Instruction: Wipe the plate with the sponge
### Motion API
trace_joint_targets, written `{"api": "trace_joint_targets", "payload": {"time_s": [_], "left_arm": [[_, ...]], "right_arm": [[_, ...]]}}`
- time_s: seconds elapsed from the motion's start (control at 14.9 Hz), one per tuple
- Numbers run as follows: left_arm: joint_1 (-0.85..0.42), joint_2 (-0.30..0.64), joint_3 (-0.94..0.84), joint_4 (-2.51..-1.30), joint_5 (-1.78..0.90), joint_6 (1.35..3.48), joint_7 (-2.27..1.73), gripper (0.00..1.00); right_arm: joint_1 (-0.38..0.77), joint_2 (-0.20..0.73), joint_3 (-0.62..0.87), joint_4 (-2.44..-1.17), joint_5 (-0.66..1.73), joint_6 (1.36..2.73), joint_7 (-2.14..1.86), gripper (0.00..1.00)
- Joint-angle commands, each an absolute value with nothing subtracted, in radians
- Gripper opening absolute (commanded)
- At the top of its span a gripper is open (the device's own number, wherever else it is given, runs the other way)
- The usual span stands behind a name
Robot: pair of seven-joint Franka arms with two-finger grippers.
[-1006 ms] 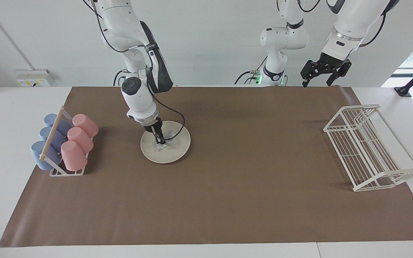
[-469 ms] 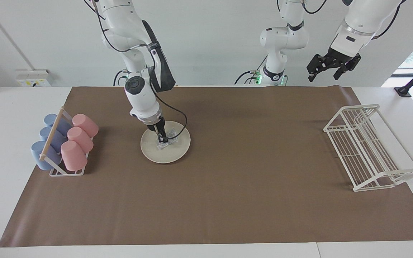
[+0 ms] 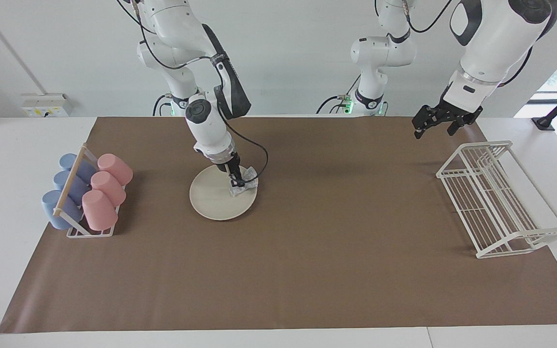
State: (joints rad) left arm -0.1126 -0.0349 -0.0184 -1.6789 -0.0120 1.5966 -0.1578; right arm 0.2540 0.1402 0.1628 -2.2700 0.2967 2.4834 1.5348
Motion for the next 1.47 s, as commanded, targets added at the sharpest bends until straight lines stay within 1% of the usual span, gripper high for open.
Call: {"api": "trace_joint_targets", "payload": {"time_s": [0.0, 0.27, 0.6, 0.74, 1.01, 1.27, 1.41], "left_arm": [[-0.104, -0.054, -0.025, -1.709, -0.002, 1.626, -0.161, 1.00], [-0.106, -0.055, -0.025, -1.709, -0.002, 1.624, -0.166, 1.00], [-0.103, -0.057, -0.025, -1.712, -0.002, 1.620, -0.160, 1.00], [-0.103, -0.057, -0.025, -1.712, -0.002, 1.623, -0.163, 1.00], [-0.106, -0.057, -0.026, -1.712, -0.002, 1.624, -0.170, 1.00], [-0.112, -0.057, -0.026, -1.712, -0.002, 1.624, -0.172, 1.00], [-0.114, -0.057, -0.026, -1.712, -0.002, 1.637, -0.172, 1.00]], "right_arm": [[0.187, 0.150, 0.164, -2.281, 0.316, 2.493, 1.396, 0.00], [0.091, 0.144, 0.164, -2.290, 0.314, 2.456, 1.201, 0.00], [0.086, 0.143, 0.164, -2.292, 0.314, 2.451, 1.195, 0.00], [0.110, 0.143, 0.166, -2.299, 0.316, 2.457, 1.239, 0.00], [0.212, 0.144, 0.166, -2.296, 0.314, 2.499, 1.429, 0.00], [0.238, 0.146, 0.166, -2.290, 0.316, 2.502, 1.483, 0.00], [0.239, 0.141, 0.166, -2.257, 0.316, 2.479, 1.499, 0.00]]}}
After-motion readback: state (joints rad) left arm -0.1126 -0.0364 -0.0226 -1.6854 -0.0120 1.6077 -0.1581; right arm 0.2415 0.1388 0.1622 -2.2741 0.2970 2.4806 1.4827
